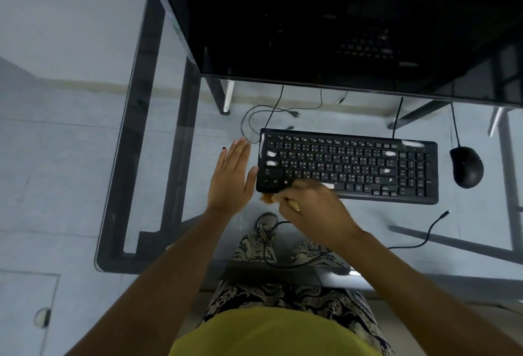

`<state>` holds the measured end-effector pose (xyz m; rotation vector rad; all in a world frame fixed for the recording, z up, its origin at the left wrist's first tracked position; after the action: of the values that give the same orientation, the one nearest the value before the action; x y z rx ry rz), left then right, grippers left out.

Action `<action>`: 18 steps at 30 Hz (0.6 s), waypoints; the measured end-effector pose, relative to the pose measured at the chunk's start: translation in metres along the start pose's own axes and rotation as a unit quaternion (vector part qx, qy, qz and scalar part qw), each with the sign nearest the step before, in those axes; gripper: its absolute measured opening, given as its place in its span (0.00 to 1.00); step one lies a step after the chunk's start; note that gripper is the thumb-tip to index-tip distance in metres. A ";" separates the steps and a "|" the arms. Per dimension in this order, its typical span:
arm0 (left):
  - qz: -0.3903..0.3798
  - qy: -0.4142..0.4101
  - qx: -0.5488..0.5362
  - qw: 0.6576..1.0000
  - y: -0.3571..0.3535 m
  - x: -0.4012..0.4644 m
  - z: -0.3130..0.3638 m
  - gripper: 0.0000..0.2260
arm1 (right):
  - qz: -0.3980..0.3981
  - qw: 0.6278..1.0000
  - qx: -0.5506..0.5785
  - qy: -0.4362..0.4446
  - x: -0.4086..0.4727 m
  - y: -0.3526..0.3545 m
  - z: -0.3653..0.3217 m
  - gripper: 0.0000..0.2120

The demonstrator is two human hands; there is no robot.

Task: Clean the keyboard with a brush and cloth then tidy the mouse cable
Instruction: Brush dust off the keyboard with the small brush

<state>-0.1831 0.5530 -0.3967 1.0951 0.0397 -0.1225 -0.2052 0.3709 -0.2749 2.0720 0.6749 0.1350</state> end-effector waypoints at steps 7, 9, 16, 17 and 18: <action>0.005 -0.002 -0.003 1.000 0.001 0.000 0.000 0.25 | -0.022 0.999 0.017 -0.021 0.000 -0.003 -0.002 0.13; 0.006 -0.005 0.001 1.000 0.001 0.000 0.000 0.25 | 0.017 0.998 0.049 -0.039 -0.003 0.003 0.002 0.16; 0.012 -0.010 -0.004 1.000 0.001 0.000 0.001 0.25 | 0.127 0.984 0.088 -0.091 0.004 0.040 0.038 0.08; 0.013 -0.011 -0.007 1.000 0.001 0.000 0.001 0.25 | 0.185 0.975 0.078 -0.097 0.009 0.047 0.046 0.08; 0.015 -0.012 -0.008 1.000 0.002 0.000 0.001 0.25 | 0.224 0.967 0.056 -0.106 0.016 0.053 0.052 0.08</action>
<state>-0.1834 0.5525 -0.3945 1.0768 0.0034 -0.1087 -0.1518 0.3175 -0.2642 2.2788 0.0776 0.1309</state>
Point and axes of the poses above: each hand's wrist, its own x-axis towards the middle knuckle, its own y-axis out of the back of the hand, z = x × y, the point moved 2 cm from there along x, towards the middle knuckle, and after that the axes turned 5 degrees about y, right-handed, at the moved point
